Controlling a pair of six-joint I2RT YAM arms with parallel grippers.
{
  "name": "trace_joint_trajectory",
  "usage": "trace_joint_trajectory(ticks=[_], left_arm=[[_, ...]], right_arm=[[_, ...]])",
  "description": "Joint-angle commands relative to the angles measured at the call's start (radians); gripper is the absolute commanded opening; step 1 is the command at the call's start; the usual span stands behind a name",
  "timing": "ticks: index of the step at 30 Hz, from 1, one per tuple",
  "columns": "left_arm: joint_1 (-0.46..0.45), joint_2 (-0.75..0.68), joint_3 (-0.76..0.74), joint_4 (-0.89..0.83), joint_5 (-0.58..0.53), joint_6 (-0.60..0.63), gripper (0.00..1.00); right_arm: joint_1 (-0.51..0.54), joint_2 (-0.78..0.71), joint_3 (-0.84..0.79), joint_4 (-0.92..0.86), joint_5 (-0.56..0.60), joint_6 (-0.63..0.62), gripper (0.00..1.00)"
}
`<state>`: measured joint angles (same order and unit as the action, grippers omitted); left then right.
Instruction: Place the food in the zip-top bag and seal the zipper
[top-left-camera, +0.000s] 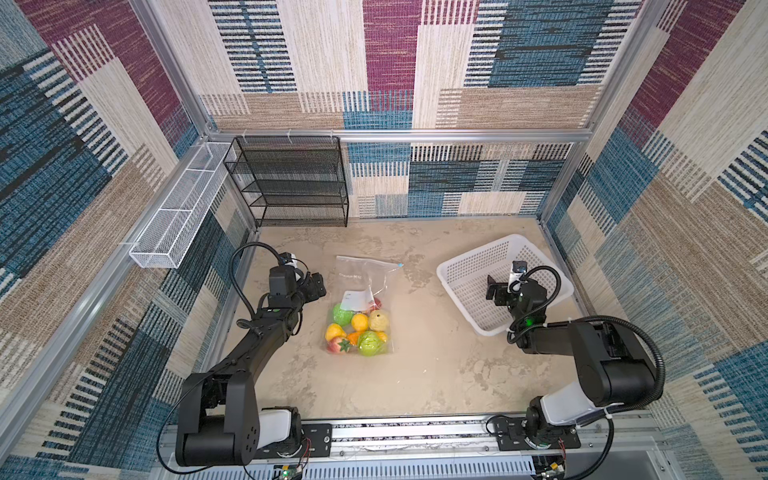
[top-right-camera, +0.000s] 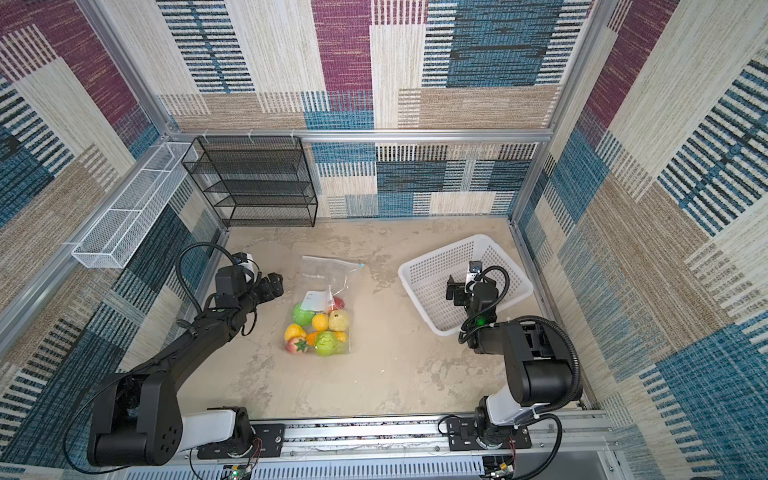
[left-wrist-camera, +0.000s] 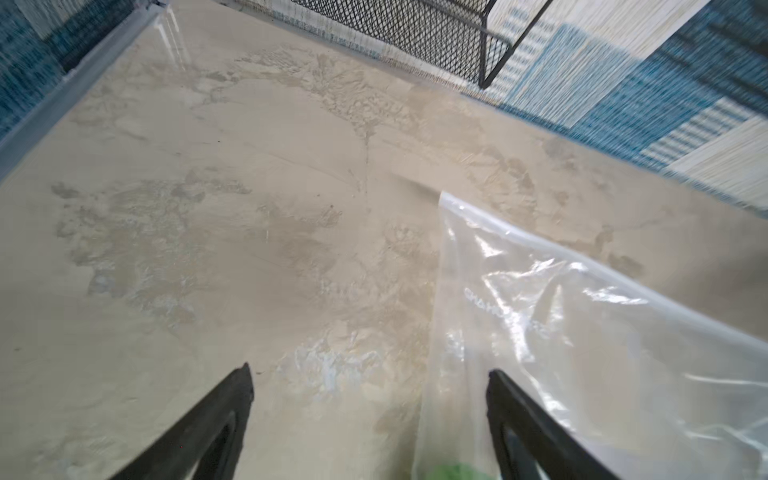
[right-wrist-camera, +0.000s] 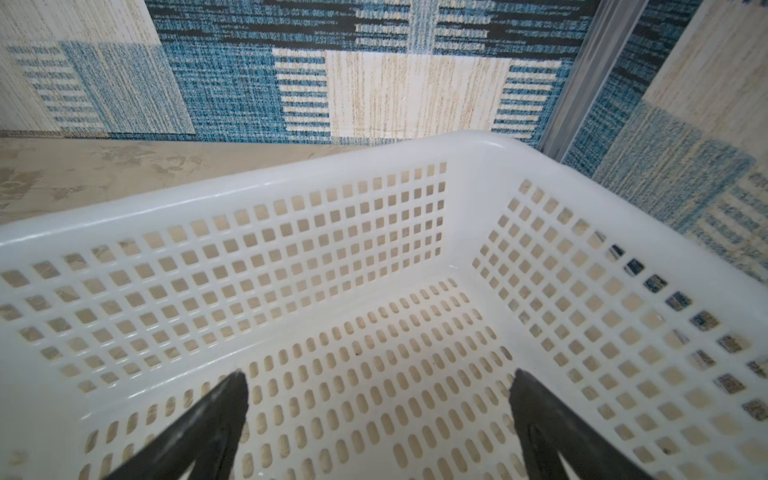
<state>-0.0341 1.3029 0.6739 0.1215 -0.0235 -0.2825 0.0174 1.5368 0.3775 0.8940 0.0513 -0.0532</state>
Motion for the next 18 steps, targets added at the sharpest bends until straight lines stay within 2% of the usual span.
trace_joint_trajectory(ticks=[1,5,13,16,18], left_arm=[[-0.019,0.010,-0.022,0.092,-0.155,0.109,0.91],[-0.022,0.046,-0.073,0.213,-0.169,0.150,0.91],[-0.025,0.063,-0.049,0.198,-0.115,0.178,0.91],[-0.046,0.033,-0.087,0.231,-0.156,0.189,0.90],[-0.075,0.030,-0.106,0.228,-0.240,0.197,0.90]], right_arm=[[0.000,-0.010,-0.016,0.115,-0.019,0.019,0.99],[-0.006,-0.029,-0.080,0.213,-0.016,0.031,0.99],[-0.015,-0.008,-0.162,0.374,0.012,0.053,0.99],[-0.016,-0.006,-0.166,0.378,0.013,0.053,0.99],[-0.015,-0.008,-0.166,0.381,0.014,0.053,0.99]])
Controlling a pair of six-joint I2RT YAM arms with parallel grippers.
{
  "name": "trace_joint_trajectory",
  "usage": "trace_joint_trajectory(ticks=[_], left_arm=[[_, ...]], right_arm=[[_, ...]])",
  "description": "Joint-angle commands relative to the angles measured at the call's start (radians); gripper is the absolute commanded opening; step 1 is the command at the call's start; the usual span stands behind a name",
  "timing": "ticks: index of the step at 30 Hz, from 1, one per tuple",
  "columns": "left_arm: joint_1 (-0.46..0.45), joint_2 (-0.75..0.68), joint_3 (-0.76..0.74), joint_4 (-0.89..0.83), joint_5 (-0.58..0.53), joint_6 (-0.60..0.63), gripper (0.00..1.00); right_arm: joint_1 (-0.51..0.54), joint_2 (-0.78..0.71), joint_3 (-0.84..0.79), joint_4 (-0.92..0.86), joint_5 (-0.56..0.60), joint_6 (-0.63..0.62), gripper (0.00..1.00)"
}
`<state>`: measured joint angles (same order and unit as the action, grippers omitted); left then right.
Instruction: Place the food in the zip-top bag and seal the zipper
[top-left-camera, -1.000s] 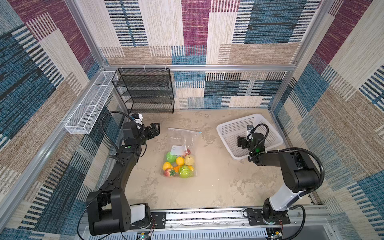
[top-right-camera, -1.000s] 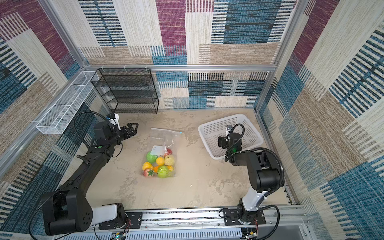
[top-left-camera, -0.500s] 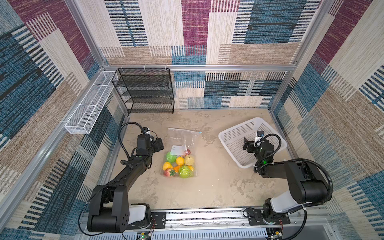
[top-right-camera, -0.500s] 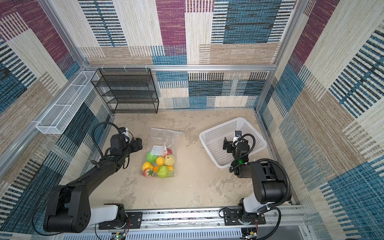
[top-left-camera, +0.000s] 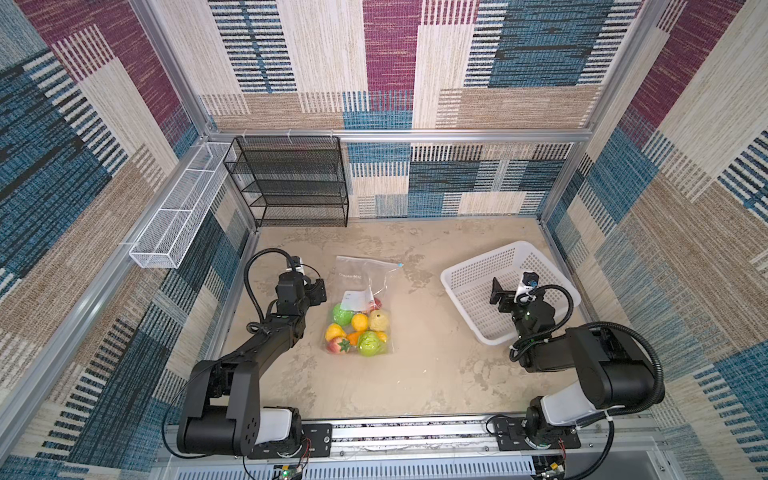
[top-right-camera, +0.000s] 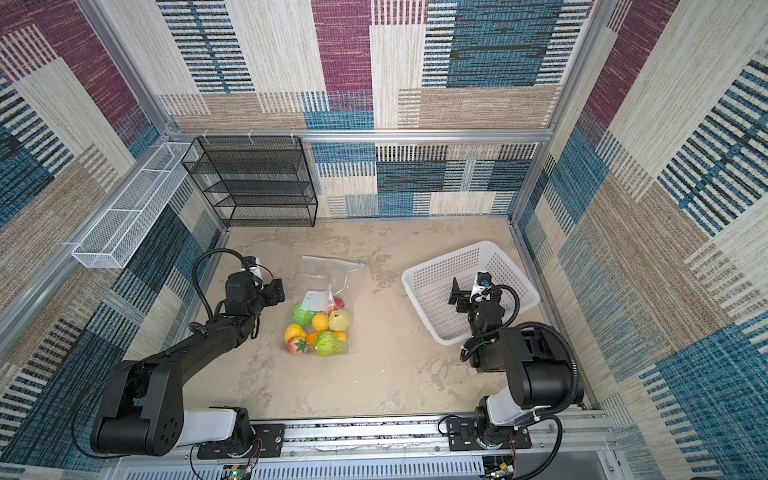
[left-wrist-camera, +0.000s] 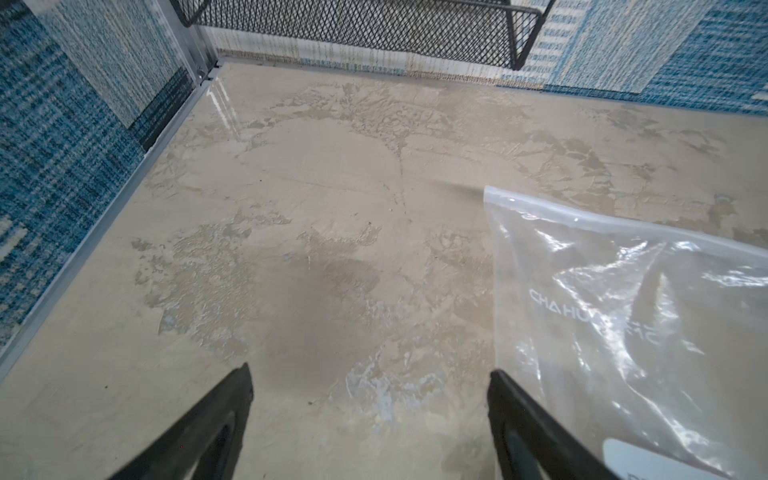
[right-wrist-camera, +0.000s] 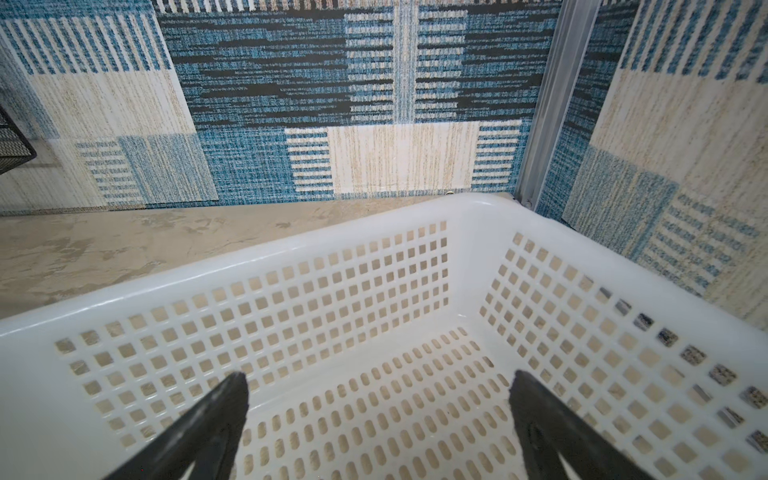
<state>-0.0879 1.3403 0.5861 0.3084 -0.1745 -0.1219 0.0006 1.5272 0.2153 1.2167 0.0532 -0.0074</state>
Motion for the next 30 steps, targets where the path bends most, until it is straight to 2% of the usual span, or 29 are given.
trace_joint_trajectory(ticks=[1,3,7,8,11,13,15,17,19,21,23,25,27,28,30], left_arm=[[-0.035,0.003,-0.028,0.046,-0.128,0.043,0.90],[-0.043,0.043,-0.048,0.120,-0.154,0.059,0.92],[-0.044,0.097,-0.042,0.146,-0.186,0.075,0.91],[-0.044,0.087,-0.041,0.124,-0.184,0.068,0.89],[-0.044,0.043,-0.108,0.209,-0.142,0.089,0.79],[-0.044,0.013,-0.158,0.276,-0.156,0.098,0.77],[-0.044,-0.003,-0.213,0.407,-0.158,0.149,0.78],[-0.036,0.043,-0.263,0.603,-0.174,0.187,0.83],[-0.022,0.087,-0.253,0.585,-0.119,0.177,0.84],[-0.013,0.155,-0.270,0.707,-0.080,0.205,0.85],[0.019,0.146,-0.273,0.656,-0.022,0.161,0.87],[0.044,0.208,-0.266,0.733,0.039,0.172,0.89],[0.058,0.171,-0.214,0.566,0.072,0.152,0.91],[0.060,0.173,-0.199,0.538,0.082,0.156,0.91],[0.059,0.198,-0.216,0.621,0.076,0.163,0.93]], right_arm=[[0.001,0.001,-0.005,0.060,0.013,0.007,0.99],[0.002,0.001,-0.005,0.060,0.013,0.007,0.99],[0.001,0.001,-0.006,0.061,0.013,0.007,0.99],[0.002,0.001,-0.007,0.062,0.013,0.007,0.99],[0.001,0.000,-0.005,0.062,0.013,0.006,0.99],[0.001,0.000,-0.005,0.062,0.013,0.007,0.99],[0.001,-0.001,-0.005,0.063,0.013,0.007,0.99],[0.002,0.000,-0.006,0.063,0.013,0.006,0.99],[0.001,0.000,-0.006,0.062,0.011,0.007,0.99],[0.001,0.001,-0.005,0.063,0.013,0.007,0.99],[0.001,0.000,-0.006,0.063,0.011,0.006,0.99],[0.001,0.000,-0.006,0.062,0.013,0.006,0.99],[0.001,0.001,-0.006,0.063,0.013,0.006,0.99],[0.002,0.002,-0.005,0.062,0.013,0.006,0.99],[0.001,0.002,-0.006,0.061,0.013,0.006,0.99]])
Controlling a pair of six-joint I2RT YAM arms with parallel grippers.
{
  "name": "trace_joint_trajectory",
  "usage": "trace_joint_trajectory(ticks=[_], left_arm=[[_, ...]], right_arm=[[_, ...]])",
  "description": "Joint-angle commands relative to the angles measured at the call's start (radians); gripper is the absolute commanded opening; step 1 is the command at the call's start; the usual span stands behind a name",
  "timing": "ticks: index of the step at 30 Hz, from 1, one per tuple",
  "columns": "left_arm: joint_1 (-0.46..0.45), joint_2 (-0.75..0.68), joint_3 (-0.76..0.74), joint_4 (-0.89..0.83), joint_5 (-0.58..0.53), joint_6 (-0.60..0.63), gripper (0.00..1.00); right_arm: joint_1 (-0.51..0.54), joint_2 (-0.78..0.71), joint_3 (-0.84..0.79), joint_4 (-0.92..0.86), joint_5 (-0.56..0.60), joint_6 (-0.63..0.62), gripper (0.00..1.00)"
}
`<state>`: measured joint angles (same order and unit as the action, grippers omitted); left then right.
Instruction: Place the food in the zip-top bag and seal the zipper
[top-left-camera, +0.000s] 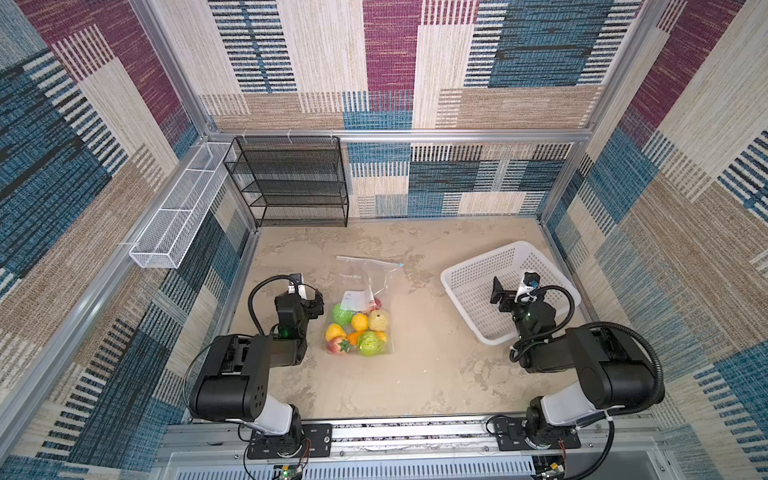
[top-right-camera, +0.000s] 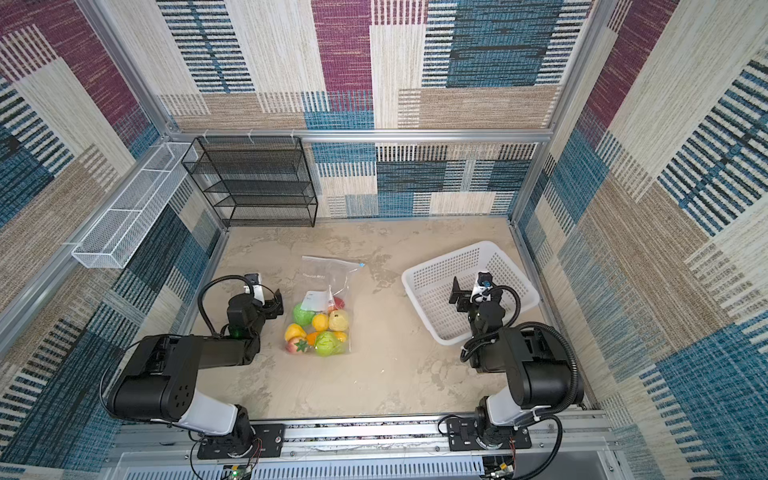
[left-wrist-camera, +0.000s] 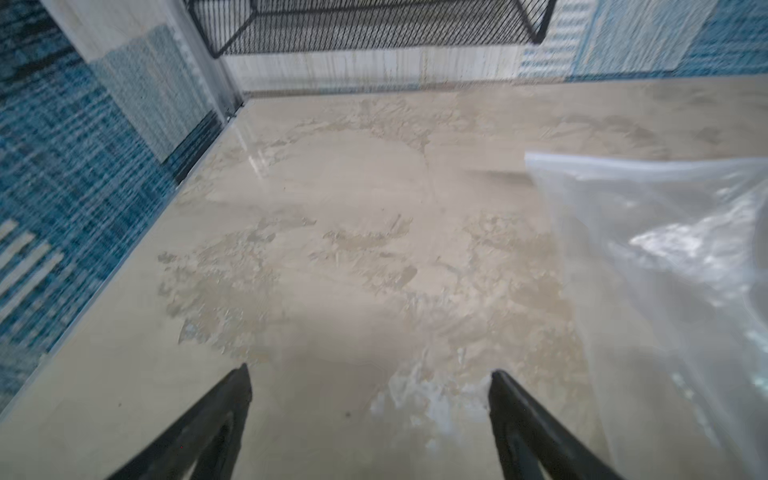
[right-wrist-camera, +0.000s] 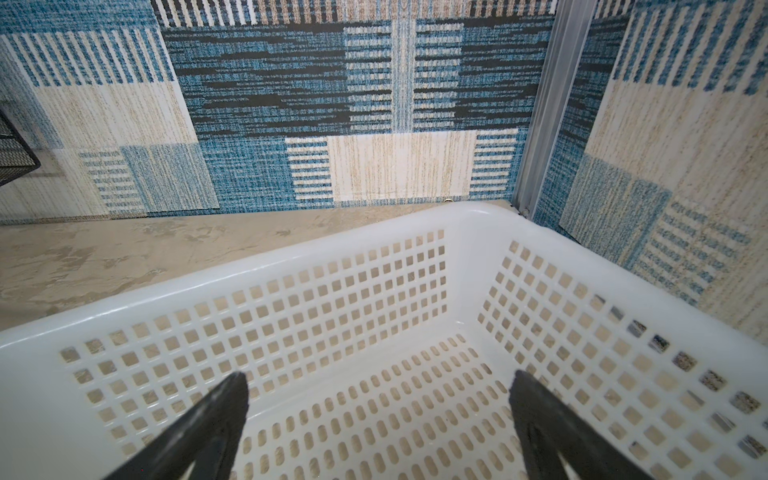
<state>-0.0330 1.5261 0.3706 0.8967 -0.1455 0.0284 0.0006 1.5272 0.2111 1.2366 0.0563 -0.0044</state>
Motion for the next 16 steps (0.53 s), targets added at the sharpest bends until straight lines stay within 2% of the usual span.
trace_joint_trajectory(ticks=[1,3,16], left_arm=[[0.005,0.000,0.003,-0.002,0.048,0.009,0.95],[0.005,0.004,0.003,0.014,0.047,0.011,0.99],[0.004,0.008,0.018,-0.013,0.037,0.010,0.99]], right_arm=[[0.001,0.001,-0.001,0.041,0.009,0.003,0.99],[0.001,0.001,-0.001,0.043,0.009,0.004,0.99],[0.001,0.002,-0.002,0.043,0.008,0.004,0.99]])
